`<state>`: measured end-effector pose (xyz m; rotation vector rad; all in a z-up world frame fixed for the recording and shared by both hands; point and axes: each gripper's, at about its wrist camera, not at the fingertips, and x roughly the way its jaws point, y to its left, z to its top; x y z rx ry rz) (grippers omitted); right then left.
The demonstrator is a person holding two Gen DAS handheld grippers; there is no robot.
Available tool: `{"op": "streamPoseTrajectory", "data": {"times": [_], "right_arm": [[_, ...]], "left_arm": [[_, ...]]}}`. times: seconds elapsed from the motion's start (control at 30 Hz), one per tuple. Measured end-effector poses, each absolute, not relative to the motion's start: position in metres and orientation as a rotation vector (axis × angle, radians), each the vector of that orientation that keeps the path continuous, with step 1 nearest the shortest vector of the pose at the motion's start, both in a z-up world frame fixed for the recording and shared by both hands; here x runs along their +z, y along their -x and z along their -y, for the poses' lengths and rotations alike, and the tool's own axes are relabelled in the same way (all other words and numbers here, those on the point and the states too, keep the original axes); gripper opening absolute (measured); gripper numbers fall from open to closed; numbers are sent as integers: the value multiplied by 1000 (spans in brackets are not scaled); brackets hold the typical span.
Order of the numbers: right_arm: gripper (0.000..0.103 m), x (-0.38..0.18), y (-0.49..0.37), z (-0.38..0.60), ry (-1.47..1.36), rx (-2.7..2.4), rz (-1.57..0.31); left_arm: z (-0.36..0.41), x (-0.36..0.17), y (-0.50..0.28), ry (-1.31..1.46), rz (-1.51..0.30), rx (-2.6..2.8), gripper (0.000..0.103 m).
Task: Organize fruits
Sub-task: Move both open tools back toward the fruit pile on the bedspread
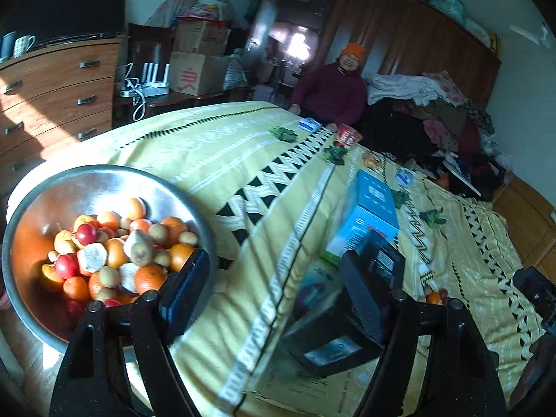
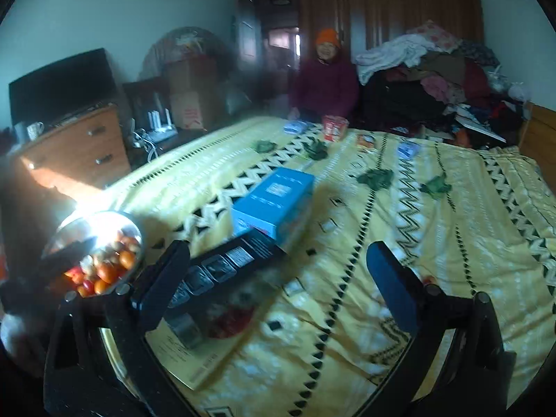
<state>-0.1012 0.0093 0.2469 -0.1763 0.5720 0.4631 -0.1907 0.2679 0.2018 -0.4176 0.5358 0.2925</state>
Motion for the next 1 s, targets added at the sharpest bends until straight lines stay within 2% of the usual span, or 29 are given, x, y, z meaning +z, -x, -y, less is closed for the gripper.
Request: {"op": "streamPoseTrajectory", "data": {"times": [0.47, 0.8, 1.0], "right_arm": [[102, 216, 91, 81, 193, 257, -653], [102, 193, 81, 113, 156, 244, -703], [102, 158, 82, 150, 91, 242, -774]], "left_arm": [[-158, 217, 147, 286, -571, 132, 79], [-115, 203, 127, 230, -625, 83, 79], [-85, 189, 115, 189, -664, 30, 79]]}}
